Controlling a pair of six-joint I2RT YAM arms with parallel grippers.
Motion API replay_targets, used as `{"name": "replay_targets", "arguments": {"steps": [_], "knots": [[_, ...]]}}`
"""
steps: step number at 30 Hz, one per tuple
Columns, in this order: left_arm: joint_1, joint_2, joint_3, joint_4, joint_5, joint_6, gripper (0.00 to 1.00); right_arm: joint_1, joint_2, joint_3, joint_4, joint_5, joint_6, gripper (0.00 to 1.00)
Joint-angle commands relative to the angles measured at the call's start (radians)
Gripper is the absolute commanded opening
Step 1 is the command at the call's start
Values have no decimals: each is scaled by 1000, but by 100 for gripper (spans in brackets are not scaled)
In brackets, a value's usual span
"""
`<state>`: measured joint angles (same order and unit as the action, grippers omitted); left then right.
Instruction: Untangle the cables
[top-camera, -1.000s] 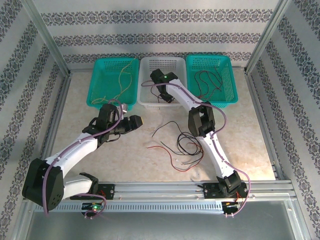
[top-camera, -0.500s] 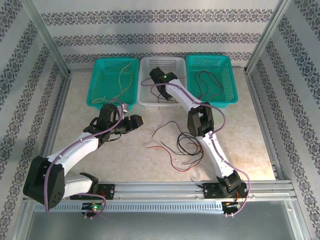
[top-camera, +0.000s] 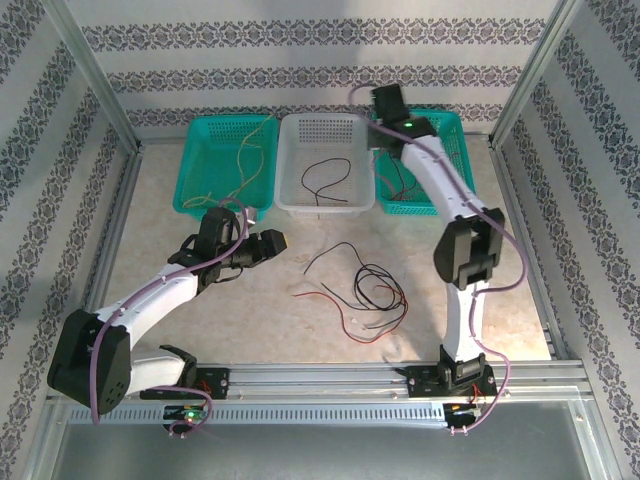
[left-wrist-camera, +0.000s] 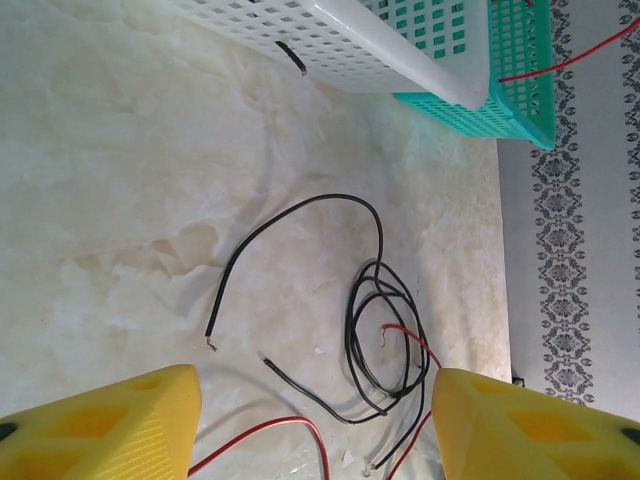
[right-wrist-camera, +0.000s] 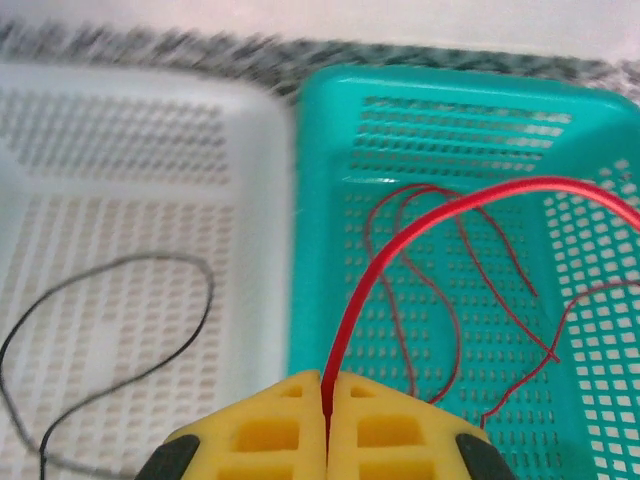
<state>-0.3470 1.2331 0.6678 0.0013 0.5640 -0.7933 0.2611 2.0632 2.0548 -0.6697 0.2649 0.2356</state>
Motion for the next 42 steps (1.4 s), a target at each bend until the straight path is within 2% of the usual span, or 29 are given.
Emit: {"name": "replay_targets", "arguments": {"steps": [1,5,10,14,15,17,18,19,22,23,24,28,33,39,42], "knots": [[-7,-15,12,25,-12,7,62,-89,46,-105,111,-179,161,0],[-13,7,29,28,-14,3,61,-140,140,-85,96,-228,156,0],[-39,45,58,6,-33,11,60,-165,305,55,3,-249,137,0],[-55,56,77,-23,-54,25,61,-171,378,159,-70,-266,127,0],[-58,60,82,-27,-59,26,63,-171,383,180,-90,-272,122,3],[-63,63,90,-33,-60,26,65,-166,354,174,-93,-269,114,29],[-65,61,92,-33,-63,25,66,-163,325,157,-79,-260,113,37],[-67,58,95,-32,-67,23,66,-162,298,138,-72,-251,110,41],[-76,44,95,-30,-78,23,67,-158,231,122,-94,-231,115,45],[-80,39,93,-31,-81,23,68,-154,202,110,-97,-224,117,49],[-84,38,92,-39,-85,24,68,-149,177,89,-96,-215,116,54],[-115,51,108,-111,-105,41,68,-107,33,-40,-82,-166,123,57],[-158,44,78,-117,-124,37,68,-13,-224,-327,5,-112,126,65],[-187,49,44,-107,-144,39,67,149,-569,-764,77,-230,158,71],[-193,60,47,-127,-165,65,64,269,-656,-948,103,-212,197,74]]}}
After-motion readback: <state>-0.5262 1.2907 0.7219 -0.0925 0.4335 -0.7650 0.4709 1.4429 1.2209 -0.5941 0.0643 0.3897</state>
